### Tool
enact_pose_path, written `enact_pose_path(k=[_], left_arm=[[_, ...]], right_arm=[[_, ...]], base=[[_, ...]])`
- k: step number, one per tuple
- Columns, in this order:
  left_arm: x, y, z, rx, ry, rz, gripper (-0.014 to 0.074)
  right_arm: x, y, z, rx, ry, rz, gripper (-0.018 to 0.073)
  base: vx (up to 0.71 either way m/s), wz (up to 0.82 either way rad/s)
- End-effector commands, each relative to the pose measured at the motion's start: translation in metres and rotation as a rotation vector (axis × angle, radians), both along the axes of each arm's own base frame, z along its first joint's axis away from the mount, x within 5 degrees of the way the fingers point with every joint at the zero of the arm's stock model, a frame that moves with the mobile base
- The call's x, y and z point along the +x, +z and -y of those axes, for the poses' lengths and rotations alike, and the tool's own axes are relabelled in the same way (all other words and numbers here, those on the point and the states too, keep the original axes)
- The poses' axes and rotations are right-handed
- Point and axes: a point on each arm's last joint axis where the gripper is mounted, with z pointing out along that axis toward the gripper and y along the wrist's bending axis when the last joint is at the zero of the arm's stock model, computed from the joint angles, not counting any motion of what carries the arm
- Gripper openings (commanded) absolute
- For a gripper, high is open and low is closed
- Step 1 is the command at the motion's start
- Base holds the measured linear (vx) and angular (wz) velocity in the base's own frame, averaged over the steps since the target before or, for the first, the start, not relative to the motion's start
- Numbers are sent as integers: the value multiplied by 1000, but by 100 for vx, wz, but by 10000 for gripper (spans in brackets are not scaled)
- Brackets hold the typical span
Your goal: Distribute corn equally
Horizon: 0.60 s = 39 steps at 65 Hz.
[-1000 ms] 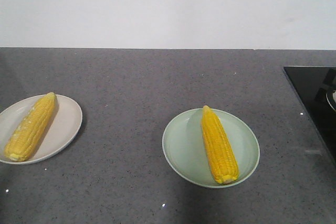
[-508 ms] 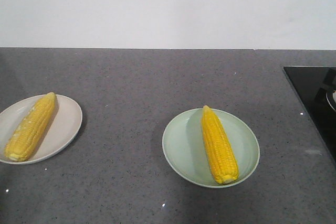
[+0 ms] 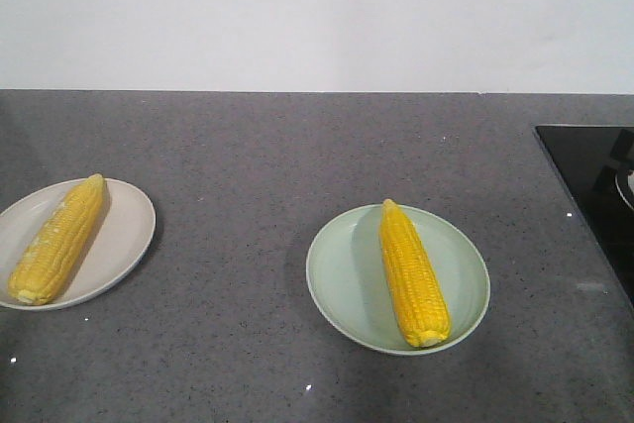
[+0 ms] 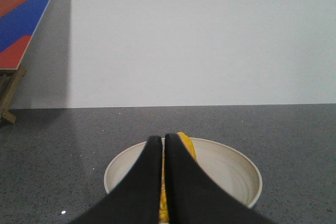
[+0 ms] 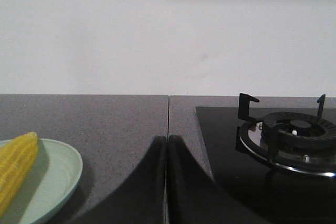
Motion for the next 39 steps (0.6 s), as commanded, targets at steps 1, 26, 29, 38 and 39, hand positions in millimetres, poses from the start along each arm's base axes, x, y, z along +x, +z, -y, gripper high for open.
enact_pose_path(k=[1, 26, 29, 38, 39], left_arm=[[1, 1, 0, -1, 0, 39, -7], [1, 1, 0, -1, 0, 39, -7], [1, 1, 0, -1, 0, 39, -7], [1, 1, 0, -1, 0, 39, -7], [1, 1, 0, -1, 0, 39, -7]], right_arm=[[-1, 6, 0, -7, 0, 96, -11], [-1, 8, 0, -6, 4, 115, -11], [-1, 8, -1, -8, 11, 113, -11], [-1, 8, -2, -13, 33, 111, -11], [-1, 7, -2, -13, 34, 109, -11]], base=[[0, 0], [0, 0], [0, 0], [0, 0], [0, 0]])
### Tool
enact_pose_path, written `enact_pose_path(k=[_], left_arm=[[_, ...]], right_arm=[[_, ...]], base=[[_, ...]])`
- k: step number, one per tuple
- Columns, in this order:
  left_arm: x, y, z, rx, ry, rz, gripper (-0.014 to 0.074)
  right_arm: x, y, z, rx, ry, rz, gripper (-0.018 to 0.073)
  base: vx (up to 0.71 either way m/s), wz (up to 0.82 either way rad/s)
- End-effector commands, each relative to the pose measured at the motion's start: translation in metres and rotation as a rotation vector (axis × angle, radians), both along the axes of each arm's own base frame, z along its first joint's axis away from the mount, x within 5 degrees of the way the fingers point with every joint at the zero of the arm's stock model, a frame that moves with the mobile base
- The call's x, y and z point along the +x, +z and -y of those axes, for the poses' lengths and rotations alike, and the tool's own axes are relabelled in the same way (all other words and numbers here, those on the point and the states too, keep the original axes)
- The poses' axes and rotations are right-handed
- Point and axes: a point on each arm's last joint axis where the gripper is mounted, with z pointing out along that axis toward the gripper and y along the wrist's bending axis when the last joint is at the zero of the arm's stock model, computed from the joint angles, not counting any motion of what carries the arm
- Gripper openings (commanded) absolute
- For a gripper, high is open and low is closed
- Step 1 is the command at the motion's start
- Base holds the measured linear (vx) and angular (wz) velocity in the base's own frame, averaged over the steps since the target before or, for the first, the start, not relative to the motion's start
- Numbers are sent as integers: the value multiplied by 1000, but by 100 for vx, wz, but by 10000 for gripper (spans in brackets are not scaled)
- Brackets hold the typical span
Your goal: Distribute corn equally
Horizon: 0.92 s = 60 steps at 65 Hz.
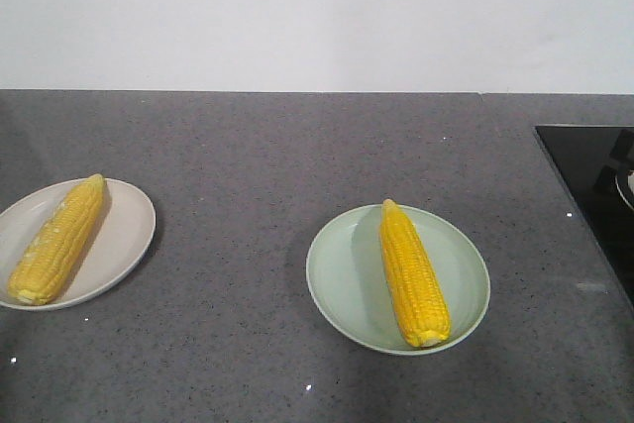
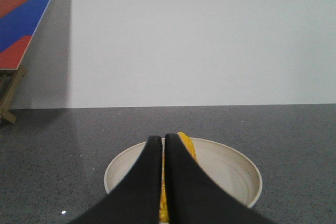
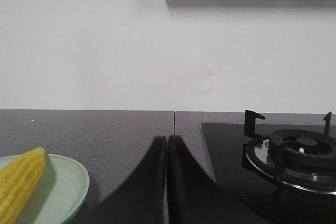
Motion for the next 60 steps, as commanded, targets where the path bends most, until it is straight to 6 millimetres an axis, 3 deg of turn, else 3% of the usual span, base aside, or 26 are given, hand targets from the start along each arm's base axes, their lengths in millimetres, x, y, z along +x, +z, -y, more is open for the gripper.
enact_pose_path(k=[1, 60], left_arm=[[1, 1, 0, -1, 0, 39, -7], [1, 1, 0, -1, 0, 39, -7]], right_arm=[[-1, 4, -1, -13, 12, 69, -11], [-1, 4, -1, -13, 9, 69, -11]], base=[[0, 0], [0, 0]])
